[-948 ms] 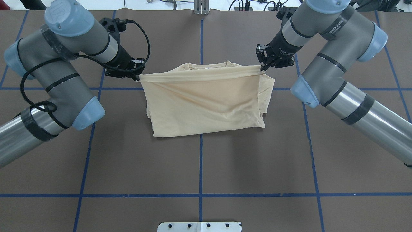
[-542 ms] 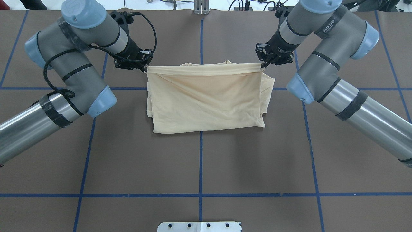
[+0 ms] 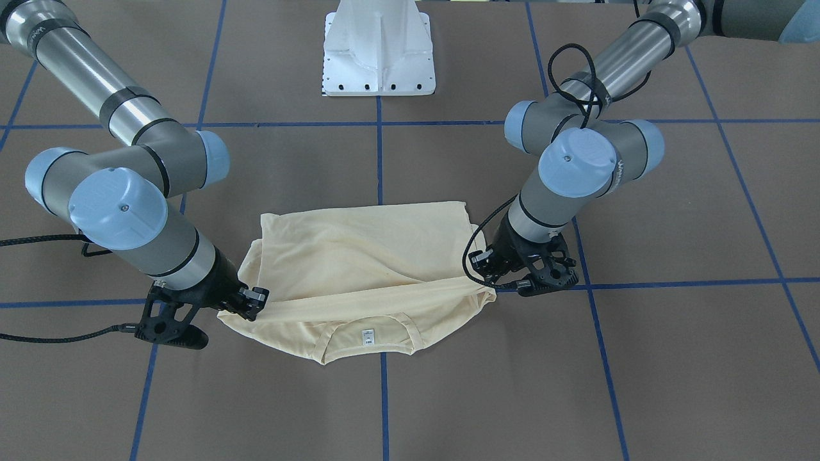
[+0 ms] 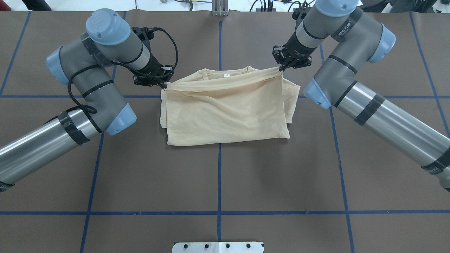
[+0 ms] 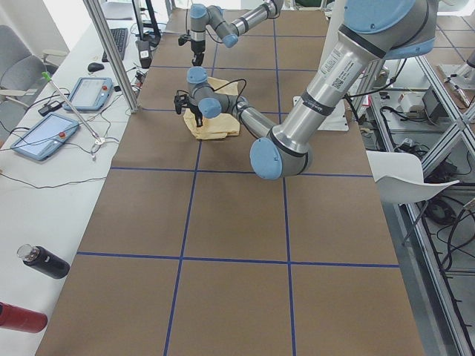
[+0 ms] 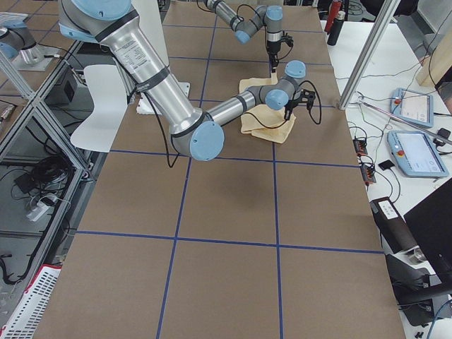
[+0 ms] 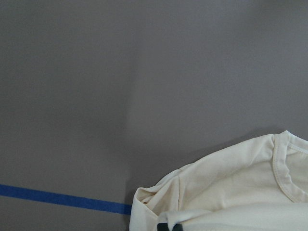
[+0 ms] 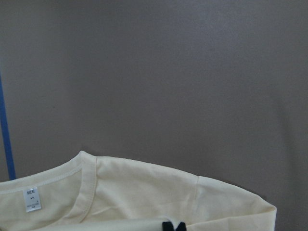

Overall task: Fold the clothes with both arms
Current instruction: 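Lower the hem onto the collar edge with both grippers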

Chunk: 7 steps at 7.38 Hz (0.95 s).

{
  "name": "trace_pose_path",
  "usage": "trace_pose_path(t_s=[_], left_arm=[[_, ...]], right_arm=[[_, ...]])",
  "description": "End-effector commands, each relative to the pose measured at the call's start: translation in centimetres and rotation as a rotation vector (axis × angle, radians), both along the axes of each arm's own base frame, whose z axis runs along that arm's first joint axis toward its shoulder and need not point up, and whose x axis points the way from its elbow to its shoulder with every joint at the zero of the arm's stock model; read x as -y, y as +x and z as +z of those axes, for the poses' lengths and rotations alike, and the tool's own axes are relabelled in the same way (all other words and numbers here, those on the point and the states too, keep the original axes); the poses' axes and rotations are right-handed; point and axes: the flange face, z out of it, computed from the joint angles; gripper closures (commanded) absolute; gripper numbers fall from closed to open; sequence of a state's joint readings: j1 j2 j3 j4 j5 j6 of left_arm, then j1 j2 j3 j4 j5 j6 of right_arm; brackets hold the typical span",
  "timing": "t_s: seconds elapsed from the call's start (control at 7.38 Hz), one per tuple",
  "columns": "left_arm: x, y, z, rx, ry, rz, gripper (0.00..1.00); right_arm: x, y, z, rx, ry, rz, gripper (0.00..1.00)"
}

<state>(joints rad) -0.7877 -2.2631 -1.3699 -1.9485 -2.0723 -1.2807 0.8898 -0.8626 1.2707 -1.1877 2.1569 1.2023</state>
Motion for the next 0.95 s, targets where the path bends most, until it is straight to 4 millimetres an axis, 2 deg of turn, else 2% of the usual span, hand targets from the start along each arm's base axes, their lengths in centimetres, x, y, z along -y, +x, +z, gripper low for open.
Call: trace_pose_path(t_s=[0.0, 0.27, 0.54, 0.81], left_arm=[[-1.2, 1.5, -0.3, -0.011, -0.011, 0.01, 1.0], [-1.4, 1.8, -0.2, -0.011, -0.018, 0.009, 1.0], [-1.1, 2.0, 1.0, 0.007, -0.023, 0.012, 1.0], [-0.6, 1.7, 1.2, -0.004, -0.013, 0.003, 1.0]], right_arm=[[-0.7, -1.7, 1.5, -0.005, 0.009, -0.016, 1.0], [-1.1, -2.2, 1.6, -0.012, 0.012, -0.016, 1.0], [-0.8, -2.1, 2.5, -0.024, 0.006, -0.01, 1.0], [-0.1, -1.3, 3.3, -0.04, 0.001, 0.011, 1.0]])
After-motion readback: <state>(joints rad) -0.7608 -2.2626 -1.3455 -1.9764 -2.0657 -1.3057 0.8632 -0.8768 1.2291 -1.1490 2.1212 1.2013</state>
